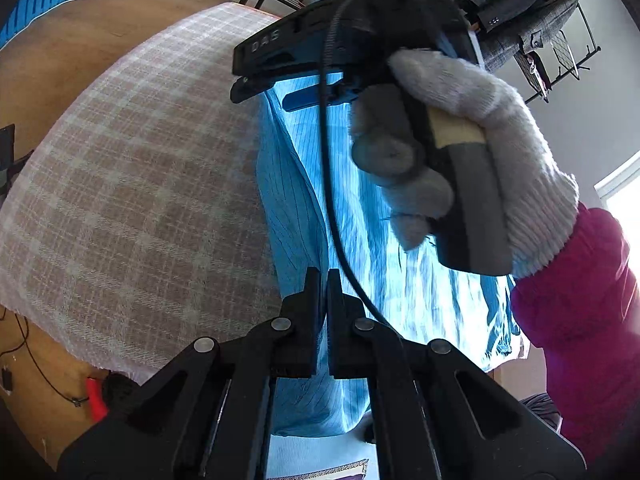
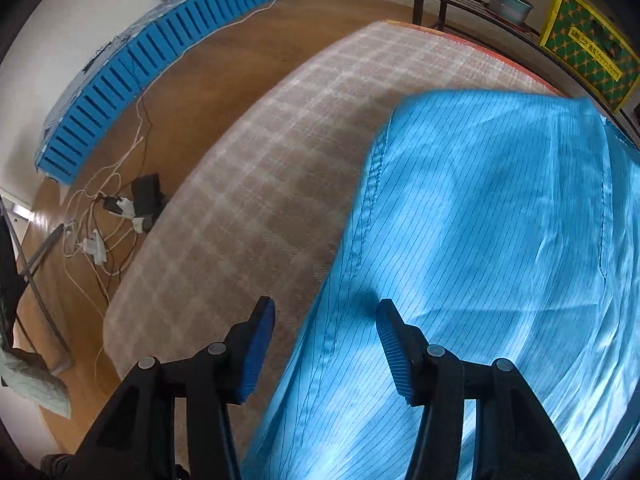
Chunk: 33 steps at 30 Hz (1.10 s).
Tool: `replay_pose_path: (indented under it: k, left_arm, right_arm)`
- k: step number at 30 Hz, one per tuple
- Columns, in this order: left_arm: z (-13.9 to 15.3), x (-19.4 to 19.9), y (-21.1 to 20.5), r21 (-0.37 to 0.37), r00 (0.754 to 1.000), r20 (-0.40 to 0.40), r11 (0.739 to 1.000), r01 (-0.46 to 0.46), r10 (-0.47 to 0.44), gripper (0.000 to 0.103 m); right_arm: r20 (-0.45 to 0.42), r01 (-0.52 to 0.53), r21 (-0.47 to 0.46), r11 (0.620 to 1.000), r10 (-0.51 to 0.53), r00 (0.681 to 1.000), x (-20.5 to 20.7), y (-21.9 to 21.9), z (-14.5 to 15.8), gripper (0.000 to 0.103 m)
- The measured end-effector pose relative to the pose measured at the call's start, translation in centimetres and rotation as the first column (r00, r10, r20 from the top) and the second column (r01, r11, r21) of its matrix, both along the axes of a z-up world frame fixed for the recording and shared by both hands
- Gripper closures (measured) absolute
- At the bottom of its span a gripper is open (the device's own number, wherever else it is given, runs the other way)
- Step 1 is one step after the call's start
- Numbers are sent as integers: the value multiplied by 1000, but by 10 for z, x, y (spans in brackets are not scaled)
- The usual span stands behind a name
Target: Fold large clothes
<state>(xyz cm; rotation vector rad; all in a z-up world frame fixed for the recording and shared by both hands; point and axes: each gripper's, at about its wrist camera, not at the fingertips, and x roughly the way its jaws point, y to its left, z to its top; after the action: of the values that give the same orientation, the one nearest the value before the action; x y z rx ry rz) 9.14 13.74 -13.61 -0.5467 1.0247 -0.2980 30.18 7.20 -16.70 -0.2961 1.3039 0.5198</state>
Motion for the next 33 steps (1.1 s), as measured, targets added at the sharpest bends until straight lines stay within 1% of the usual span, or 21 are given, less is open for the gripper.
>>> replay_pose_path:
  k: [1,2,3,4,6,9,11,13,17,18,20,23,25,26,28,30,32,33]
  left_arm:
    - [1,0,-1,4,1000,3,1000,5,-5,103]
    - [2,0,-3,9,1000,5,1000,8,-9,103]
    - [3,0,-5,12,1000,6,1000,13,-13,103]
    - [4,0,-8,16,1000,8,1000,18,-18,103]
    - [7,1,-12,26,999,19,999,29,-29,103]
    - [17,1,-24,44,997,45,998,53,-55,103]
    - [25,1,-36,54,995,63,996,76,-80,103]
    - [32,1,-52,79,990,84,991,108,-114,103]
    - [45,5,-87,123,974,118,976,179,-193,103]
    - [48,5,-97,130,969,124,972,197,-213,103]
    - [50,7,-113,138,959,129,962,236,-253,103]
    - [48,11,-141,150,943,120,944,292,-311,103]
    - [43,12,-161,166,929,106,928,335,-354,103]
    - [40,13,-166,171,923,98,920,352,-371,103]
    - [33,13,-181,180,910,74,904,389,-407,103]
    - [27,11,-192,187,896,54,886,424,-440,103]
    - [22,10,-200,201,886,34,872,447,-462,103]
    - [20,10,-202,210,883,29,867,453,-468,103]
  right_arm:
    - [-5,6,-15,1000,-6,1000,4,1,-6,74]
    - [-8,13,-27,1000,-14,1000,7,0,-10,81]
    - [-4,23,-23,999,-23,1000,8,-3,-11,92]
    - [-1,31,-8,1000,-31,1000,8,-8,-10,101]
    - [2,45,43,998,-45,999,9,-21,-3,103]
    - [16,64,133,989,-67,998,9,-43,15,103]
    - [13,95,210,973,-100,995,8,-64,28,103]
    - [5,132,287,949,-140,990,6,-90,40,103]
    - [-9,202,431,879,-219,976,2,-152,57,103]
    - [-20,224,473,852,-244,970,1,-171,60,103]
    - [-54,279,554,784,-301,952,-2,-211,60,103]
    - [-121,383,616,688,-398,909,-8,-273,45,103]
    - [-190,462,628,627,-452,871,-13,-310,28,103]
    - [-219,500,619,606,-478,851,-16,-326,18,103]
    - [-263,564,593,575,-524,810,-20,-350,0,103]
    - [-295,609,568,554,-553,779,-23,-366,-16,103]
    - [-333,643,555,527,-568,753,-25,-374,-29,103]
    - [-350,650,561,513,-564,748,-25,-377,-32,103]
